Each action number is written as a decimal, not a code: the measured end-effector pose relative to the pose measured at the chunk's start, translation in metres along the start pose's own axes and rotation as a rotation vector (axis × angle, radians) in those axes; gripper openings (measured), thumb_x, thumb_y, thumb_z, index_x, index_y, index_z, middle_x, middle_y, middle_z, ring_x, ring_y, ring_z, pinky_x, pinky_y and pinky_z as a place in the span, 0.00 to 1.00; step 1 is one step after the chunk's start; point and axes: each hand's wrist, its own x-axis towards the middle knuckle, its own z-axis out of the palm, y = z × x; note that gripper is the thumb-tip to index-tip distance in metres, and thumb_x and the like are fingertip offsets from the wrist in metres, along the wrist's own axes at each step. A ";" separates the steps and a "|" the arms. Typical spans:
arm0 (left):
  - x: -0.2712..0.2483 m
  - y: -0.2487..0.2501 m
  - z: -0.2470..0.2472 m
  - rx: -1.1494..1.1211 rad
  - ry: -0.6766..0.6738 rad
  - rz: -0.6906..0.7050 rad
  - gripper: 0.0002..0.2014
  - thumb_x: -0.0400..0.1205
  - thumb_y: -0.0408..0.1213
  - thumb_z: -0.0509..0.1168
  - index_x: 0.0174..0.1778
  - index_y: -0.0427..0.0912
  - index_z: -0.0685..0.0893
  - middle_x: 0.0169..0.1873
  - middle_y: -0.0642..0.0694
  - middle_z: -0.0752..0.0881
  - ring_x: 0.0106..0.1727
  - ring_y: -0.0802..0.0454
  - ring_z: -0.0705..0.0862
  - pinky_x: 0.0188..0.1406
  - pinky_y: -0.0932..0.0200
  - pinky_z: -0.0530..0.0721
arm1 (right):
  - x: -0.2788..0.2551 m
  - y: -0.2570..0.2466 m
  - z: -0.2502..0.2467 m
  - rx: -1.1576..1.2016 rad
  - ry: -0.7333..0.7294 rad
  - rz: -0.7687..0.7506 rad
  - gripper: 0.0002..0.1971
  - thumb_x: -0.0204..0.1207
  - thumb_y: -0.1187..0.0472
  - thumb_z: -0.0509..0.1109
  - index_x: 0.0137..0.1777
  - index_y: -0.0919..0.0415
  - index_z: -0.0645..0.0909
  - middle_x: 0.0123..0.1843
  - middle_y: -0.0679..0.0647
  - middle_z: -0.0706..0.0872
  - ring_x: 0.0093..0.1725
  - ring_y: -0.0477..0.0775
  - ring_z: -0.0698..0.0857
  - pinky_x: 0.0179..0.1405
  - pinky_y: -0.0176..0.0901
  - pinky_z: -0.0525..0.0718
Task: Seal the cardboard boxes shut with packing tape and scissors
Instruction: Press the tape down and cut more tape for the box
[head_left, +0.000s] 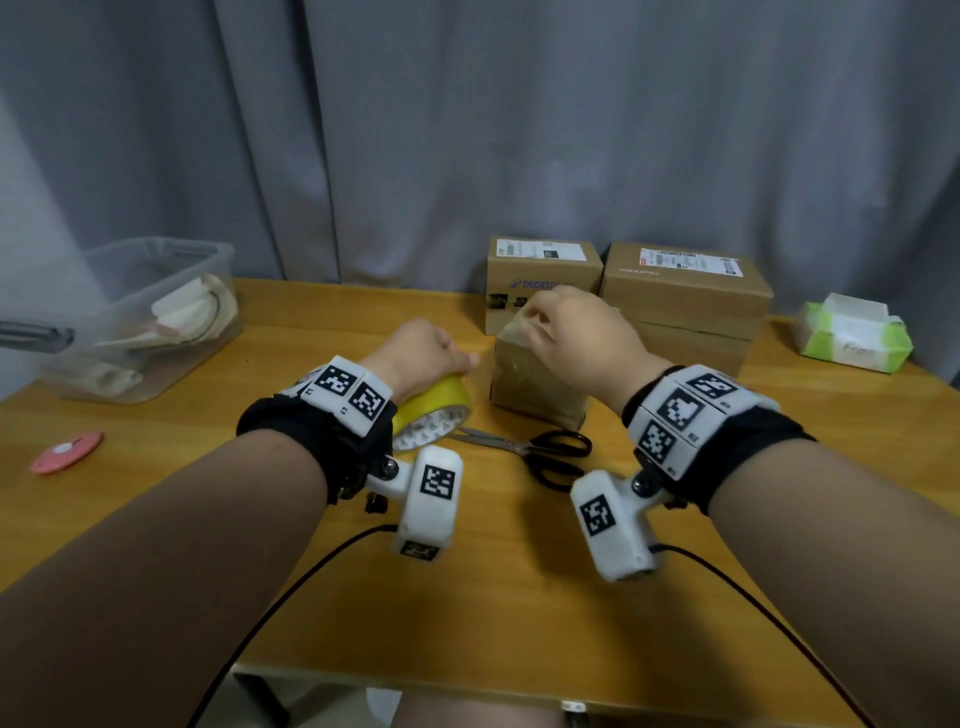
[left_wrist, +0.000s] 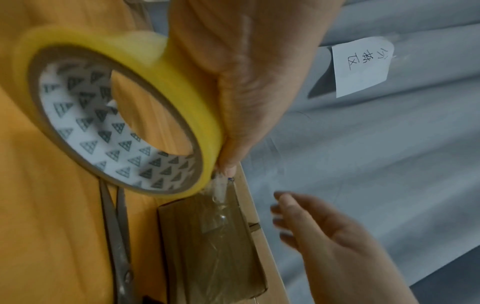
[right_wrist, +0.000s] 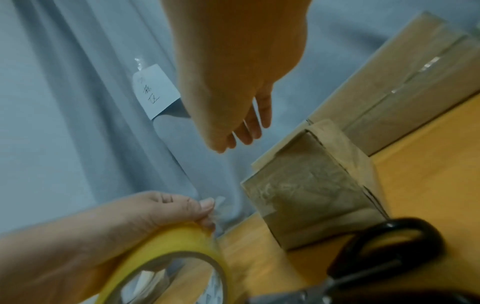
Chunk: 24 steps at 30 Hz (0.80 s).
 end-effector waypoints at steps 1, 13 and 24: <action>0.002 -0.001 -0.001 -0.022 0.034 0.023 0.12 0.78 0.41 0.72 0.34 0.37 0.82 0.26 0.46 0.80 0.28 0.52 0.76 0.33 0.60 0.75 | 0.010 0.000 0.003 -0.019 -0.033 -0.024 0.19 0.86 0.54 0.55 0.73 0.60 0.75 0.71 0.58 0.78 0.71 0.60 0.75 0.68 0.54 0.76; 0.014 -0.026 0.003 -0.101 0.204 0.213 0.06 0.80 0.40 0.69 0.40 0.42 0.83 0.31 0.52 0.77 0.34 0.58 0.75 0.30 0.76 0.73 | 0.026 0.010 0.049 -0.250 -0.334 0.020 0.36 0.85 0.53 0.60 0.85 0.61 0.44 0.87 0.59 0.47 0.85 0.57 0.51 0.83 0.48 0.49; 0.010 -0.030 0.002 -0.006 0.228 0.309 0.04 0.81 0.35 0.66 0.41 0.47 0.81 0.40 0.50 0.80 0.43 0.56 0.78 0.40 0.74 0.72 | -0.006 0.000 0.024 0.406 0.027 0.010 0.23 0.84 0.51 0.61 0.78 0.57 0.71 0.73 0.52 0.79 0.73 0.50 0.76 0.70 0.38 0.71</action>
